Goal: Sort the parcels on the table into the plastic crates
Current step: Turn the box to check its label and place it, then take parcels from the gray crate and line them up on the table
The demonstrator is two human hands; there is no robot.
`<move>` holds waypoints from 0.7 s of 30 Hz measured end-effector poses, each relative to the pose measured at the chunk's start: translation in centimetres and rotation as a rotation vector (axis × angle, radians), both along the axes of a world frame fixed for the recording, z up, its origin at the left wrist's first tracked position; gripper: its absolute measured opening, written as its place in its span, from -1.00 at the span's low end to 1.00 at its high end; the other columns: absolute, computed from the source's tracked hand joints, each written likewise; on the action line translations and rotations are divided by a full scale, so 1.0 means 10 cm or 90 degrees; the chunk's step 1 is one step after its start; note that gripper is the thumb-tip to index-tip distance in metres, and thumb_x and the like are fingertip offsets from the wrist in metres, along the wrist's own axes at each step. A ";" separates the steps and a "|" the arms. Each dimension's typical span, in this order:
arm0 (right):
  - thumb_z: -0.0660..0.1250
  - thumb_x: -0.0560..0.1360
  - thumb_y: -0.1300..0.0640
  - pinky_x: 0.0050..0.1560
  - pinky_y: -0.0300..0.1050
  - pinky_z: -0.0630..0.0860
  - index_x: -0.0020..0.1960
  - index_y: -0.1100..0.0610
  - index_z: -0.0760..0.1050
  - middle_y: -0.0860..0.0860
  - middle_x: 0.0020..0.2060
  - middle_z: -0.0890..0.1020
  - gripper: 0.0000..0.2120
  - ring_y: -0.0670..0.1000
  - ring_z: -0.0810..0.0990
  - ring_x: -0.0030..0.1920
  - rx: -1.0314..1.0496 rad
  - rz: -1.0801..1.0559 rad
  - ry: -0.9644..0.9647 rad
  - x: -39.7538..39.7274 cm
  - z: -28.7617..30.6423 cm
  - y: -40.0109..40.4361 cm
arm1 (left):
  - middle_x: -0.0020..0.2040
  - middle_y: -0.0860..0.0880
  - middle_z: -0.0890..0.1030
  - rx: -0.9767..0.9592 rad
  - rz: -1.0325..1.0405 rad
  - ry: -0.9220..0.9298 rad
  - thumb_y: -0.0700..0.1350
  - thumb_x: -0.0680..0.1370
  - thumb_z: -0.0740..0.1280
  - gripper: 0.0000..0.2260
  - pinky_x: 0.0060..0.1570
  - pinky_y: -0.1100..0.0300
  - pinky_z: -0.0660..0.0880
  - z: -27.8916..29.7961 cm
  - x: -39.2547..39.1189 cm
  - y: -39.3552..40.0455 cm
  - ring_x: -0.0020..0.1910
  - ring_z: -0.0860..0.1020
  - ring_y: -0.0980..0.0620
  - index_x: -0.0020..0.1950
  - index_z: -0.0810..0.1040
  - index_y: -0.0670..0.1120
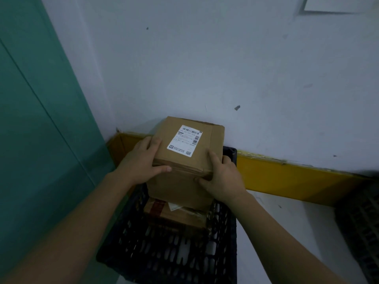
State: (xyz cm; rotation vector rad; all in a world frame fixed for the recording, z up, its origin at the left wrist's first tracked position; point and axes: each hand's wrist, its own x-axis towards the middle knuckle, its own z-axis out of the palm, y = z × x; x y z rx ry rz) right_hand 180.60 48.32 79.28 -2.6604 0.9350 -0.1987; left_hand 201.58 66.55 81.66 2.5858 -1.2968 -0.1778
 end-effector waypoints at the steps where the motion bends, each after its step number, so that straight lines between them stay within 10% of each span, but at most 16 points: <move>1: 0.44 0.48 -0.40 0.39 0.22 0.55 0.67 -0.15 -0.01 0.15 0.47 0.39 -0.03 0.25 0.44 0.44 -0.018 0.002 0.009 0.00 0.00 0.00 | 0.73 -0.08 -0.01 0.024 -0.001 -0.035 0.55 0.47 0.28 0.04 0.56 -0.23 0.30 0.00 0.00 0.00 0.68 0.08 -0.18 0.73 -0.10 0.08; 10: -0.25 0.48 -0.69 0.70 0.34 -0.04 0.75 -0.16 -0.14 0.12 0.76 -0.17 0.00 0.23 -0.18 0.74 -0.154 0.007 -0.015 -0.32 0.25 0.02 | 0.76 -0.12 -0.13 0.040 -0.023 -0.160 0.72 0.37 -0.13 0.10 0.65 -0.28 -0.12 0.27 -0.28 -0.18 0.72 -0.18 -0.16 0.74 -0.12 0.07; 21: -0.25 0.61 -0.55 0.71 0.31 -0.08 0.77 -0.06 -0.12 0.12 0.76 -0.16 -0.11 0.20 -0.23 0.74 -0.194 -0.116 0.049 -1.95 0.24 -0.28 | 0.76 -0.12 -0.12 -0.068 -0.139 -0.173 0.49 0.61 0.03 -0.18 0.67 -0.25 -0.11 0.33 -1.86 -1.05 0.73 -0.14 -0.19 0.74 -0.04 0.07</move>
